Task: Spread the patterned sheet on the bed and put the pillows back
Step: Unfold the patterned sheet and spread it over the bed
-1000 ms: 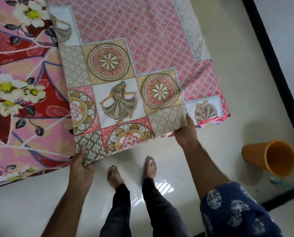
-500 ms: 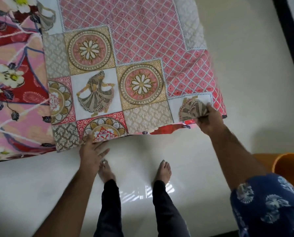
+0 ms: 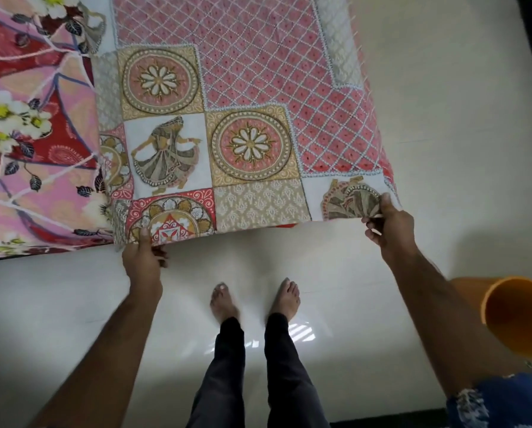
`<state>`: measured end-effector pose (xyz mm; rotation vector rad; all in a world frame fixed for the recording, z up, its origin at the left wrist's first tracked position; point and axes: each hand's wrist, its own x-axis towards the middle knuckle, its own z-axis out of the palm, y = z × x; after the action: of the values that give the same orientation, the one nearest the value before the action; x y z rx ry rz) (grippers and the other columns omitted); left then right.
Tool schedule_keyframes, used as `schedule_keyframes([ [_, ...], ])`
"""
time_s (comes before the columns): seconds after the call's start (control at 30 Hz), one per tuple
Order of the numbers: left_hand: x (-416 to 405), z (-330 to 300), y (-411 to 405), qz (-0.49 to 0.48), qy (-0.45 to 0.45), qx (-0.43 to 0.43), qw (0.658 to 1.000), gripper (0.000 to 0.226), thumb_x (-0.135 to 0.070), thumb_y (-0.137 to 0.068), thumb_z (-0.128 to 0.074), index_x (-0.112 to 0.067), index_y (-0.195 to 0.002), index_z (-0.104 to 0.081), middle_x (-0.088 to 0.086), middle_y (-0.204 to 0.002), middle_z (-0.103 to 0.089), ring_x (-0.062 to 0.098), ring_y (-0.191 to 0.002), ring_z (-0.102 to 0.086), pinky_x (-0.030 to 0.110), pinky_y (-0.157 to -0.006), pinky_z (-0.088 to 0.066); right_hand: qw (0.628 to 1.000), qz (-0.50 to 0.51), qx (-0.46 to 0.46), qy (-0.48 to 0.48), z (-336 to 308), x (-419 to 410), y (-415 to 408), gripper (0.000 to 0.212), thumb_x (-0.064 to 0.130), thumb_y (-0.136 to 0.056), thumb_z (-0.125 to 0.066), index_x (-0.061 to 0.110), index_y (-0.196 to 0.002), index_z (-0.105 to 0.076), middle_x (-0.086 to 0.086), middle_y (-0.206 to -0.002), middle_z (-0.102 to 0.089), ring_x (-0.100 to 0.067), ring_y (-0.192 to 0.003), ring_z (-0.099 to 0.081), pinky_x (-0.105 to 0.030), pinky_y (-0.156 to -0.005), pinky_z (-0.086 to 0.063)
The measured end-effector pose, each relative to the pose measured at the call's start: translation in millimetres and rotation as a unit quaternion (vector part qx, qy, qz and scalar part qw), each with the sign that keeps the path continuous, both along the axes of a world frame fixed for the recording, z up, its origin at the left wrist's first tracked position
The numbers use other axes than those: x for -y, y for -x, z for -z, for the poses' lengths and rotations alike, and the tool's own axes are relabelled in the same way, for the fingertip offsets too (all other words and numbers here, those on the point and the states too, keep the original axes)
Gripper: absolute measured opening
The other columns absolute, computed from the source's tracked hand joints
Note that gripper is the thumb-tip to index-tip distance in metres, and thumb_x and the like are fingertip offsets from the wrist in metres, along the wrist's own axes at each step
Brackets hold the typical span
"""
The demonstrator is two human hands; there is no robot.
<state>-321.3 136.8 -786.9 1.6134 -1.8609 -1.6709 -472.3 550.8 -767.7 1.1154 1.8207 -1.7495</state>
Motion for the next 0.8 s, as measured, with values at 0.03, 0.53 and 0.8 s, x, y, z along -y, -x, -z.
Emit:
schedule_keyframes([
  [0.03,-6,0,-10,0.001,0.001,-0.003,1.0,0.033,-0.038,-0.106,-0.049,-0.012,-0.088,-0.06,-0.003,-0.057,-0.062,0.006,-0.041,-0.055,0.018,-0.036,-0.039,1.0,0.0,0.003,-0.001,0,-5,-9,0.036,0.048,-0.102,-0.05,0.018,-0.088,-0.065,-0.001,-0.058,-0.065,-0.01,-0.05,-0.052,-0.026,-0.062,-0.047],
  [0.53,-10,12,-83,0.042,-0.123,0.143,0.981,0.035,-0.043,-0.104,-0.051,-0.01,-0.107,-0.065,0.009,-0.094,-0.074,0.02,-0.079,-0.068,0.034,-0.069,-0.053,0.994,0.045,0.095,0.035,48,-24,-76,0.034,0.046,-0.098,-0.061,0.014,-0.085,-0.061,0.0,-0.077,-0.064,-0.014,-0.069,-0.063,-0.028,-0.063,-0.05],
  [0.8,-27,25,-69,0.265,-0.049,0.283,0.921,0.009,-0.018,-0.1,-0.057,-0.017,-0.097,-0.066,0.014,-0.113,-0.07,0.03,-0.093,-0.065,0.032,-0.078,-0.056,0.973,-0.079,0.17,-0.135,92,-22,-92,0.031,0.017,-0.093,-0.063,0.005,-0.12,-0.059,-0.018,-0.107,-0.061,-0.028,-0.082,-0.061,-0.039,-0.072,-0.051],
])
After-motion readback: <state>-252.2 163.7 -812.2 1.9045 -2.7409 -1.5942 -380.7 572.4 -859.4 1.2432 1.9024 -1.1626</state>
